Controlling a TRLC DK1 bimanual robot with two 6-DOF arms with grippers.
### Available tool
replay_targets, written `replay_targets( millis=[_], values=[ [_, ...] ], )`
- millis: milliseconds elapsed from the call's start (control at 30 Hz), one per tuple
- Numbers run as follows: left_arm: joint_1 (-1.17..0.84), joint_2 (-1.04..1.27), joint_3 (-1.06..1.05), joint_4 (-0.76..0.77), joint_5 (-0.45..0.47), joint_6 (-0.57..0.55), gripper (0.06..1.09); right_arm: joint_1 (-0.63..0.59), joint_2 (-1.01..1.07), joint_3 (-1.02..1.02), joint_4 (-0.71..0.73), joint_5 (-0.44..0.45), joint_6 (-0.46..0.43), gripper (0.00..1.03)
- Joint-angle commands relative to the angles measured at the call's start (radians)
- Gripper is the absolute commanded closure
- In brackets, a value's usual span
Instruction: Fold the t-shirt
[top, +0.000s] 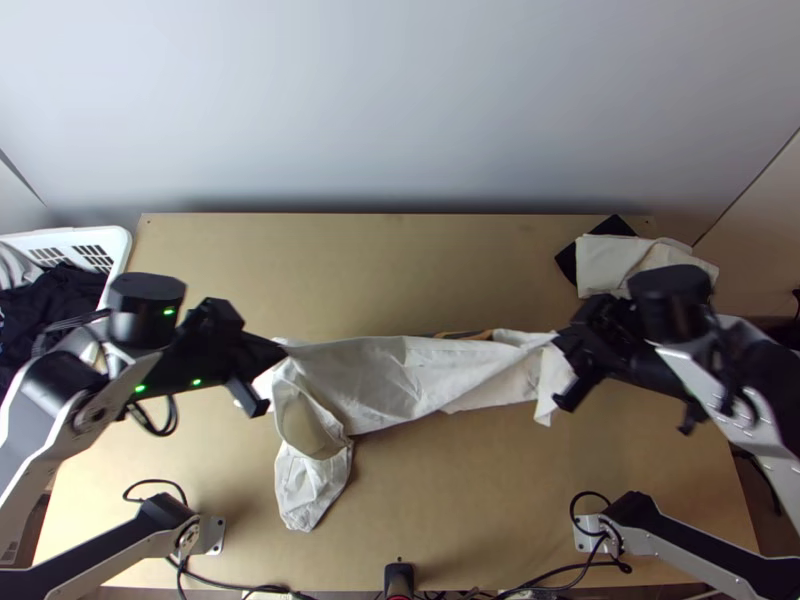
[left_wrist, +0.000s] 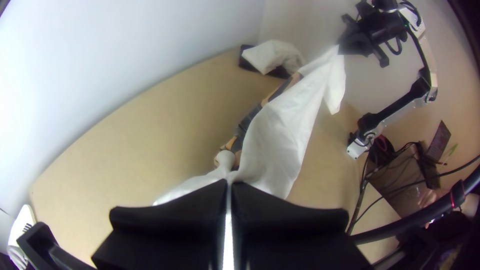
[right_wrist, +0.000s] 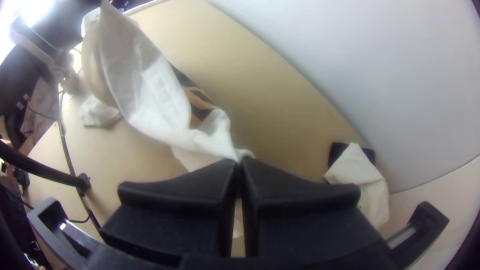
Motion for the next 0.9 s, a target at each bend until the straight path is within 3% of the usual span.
replay_targets(
  millis=[0,300,533,633,800,867],
  values=[
    [0.031,0.048,-0.154,0.126,0.000,0.002,1.05,-0.112,0.037,-0.178,0.183,-0.058,-0.035,1.00],
    [0.031,0.135,-0.348,0.302,0.000,-0.018,1.05,-0.190,0.146,-0.281,0.358,-0.071,-0.009,1.00],
    [0.102,0.264,-0.331,0.505,-0.035,-0.047,1.04,-0.236,0.180,-0.275,0.410,-0.071,0.008,1.00],
    [0.115,0.324,-0.303,0.544,-0.069,-0.047,0.90,-0.244,0.177,-0.276,0.410,-0.069,0.008,1.00],
    [0.145,0.396,-0.256,0.540,-0.071,-0.064,0.35,-0.248,0.172,-0.275,0.408,-0.069,0.007,1.00],
    [0.152,0.398,-0.240,0.521,-0.069,-0.064,0.34,-0.250,0.171,-0.273,0.408,-0.069,0.005,1.00]
  ],
)
